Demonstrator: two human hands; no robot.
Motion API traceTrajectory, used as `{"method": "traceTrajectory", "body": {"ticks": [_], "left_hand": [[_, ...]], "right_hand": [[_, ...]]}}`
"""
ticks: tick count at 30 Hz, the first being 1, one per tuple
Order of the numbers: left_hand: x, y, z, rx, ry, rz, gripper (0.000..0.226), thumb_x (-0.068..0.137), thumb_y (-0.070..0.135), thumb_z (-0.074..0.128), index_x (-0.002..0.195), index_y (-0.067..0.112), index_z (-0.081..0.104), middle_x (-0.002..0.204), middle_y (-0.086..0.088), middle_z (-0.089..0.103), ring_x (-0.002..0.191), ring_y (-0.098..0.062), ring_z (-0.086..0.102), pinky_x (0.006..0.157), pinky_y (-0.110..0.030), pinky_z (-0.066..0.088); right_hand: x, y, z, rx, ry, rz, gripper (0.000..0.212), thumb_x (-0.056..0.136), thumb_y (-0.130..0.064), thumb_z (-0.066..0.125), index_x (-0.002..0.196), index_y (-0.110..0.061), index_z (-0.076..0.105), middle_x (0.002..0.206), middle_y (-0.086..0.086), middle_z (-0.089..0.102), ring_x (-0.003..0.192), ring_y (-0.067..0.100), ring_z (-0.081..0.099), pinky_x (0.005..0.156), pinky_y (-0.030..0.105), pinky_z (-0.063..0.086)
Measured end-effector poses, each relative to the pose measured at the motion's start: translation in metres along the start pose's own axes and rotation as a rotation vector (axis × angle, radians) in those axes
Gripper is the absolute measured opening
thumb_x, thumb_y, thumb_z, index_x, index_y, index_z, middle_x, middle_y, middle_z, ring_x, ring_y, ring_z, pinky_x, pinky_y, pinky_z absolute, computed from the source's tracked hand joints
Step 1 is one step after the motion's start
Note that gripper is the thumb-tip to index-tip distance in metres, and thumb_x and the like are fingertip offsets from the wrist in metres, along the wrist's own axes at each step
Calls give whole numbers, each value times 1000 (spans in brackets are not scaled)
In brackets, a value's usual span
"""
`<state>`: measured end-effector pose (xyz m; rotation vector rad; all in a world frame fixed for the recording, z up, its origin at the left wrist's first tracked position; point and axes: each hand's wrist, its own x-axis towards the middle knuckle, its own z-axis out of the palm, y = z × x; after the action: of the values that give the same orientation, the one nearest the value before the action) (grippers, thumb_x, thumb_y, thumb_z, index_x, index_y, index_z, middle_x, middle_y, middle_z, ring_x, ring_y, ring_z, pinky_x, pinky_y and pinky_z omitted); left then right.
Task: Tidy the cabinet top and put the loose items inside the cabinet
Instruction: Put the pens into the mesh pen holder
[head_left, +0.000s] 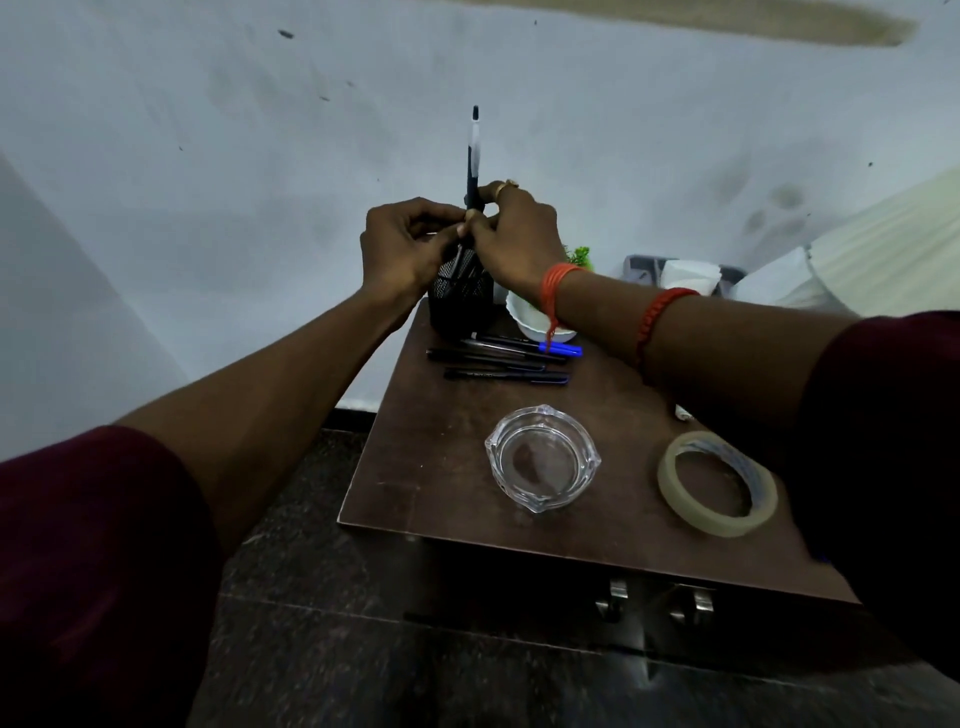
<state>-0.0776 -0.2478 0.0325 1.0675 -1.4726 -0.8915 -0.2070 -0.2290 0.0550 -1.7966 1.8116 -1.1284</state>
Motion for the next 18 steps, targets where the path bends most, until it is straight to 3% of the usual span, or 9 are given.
{"method": "traceTrajectory", "body": {"ticks": [2,7,18], "left_hand": [[-2,-6,-2,27,-7,-18,16,74,17,80,89,12,76,85,-10,76,83,-23,74,84,-43,60],[-6,-13,-6,71,-12,-56,19,73,16,81,91,10,76,83,-10,75,80,-21,74,81,-41,61],[-10,-14,-9,106,-14,-115,23,69,17,84,90,14,77,84,-8,76,81,-20,75,82,-41,61]], "right_hand": [[-1,2,4,-22,-46,30,35,95,-27,51,127,-16,59,119,11,66,118,29,57,101,31,45],[4,9,15,-15,-132,97,29,94,-26,53,115,-11,67,107,16,71,106,33,66,95,42,53],[3,12,11,-23,-126,95,27,94,-23,57,110,-6,71,103,17,73,101,32,68,95,40,53]]}}
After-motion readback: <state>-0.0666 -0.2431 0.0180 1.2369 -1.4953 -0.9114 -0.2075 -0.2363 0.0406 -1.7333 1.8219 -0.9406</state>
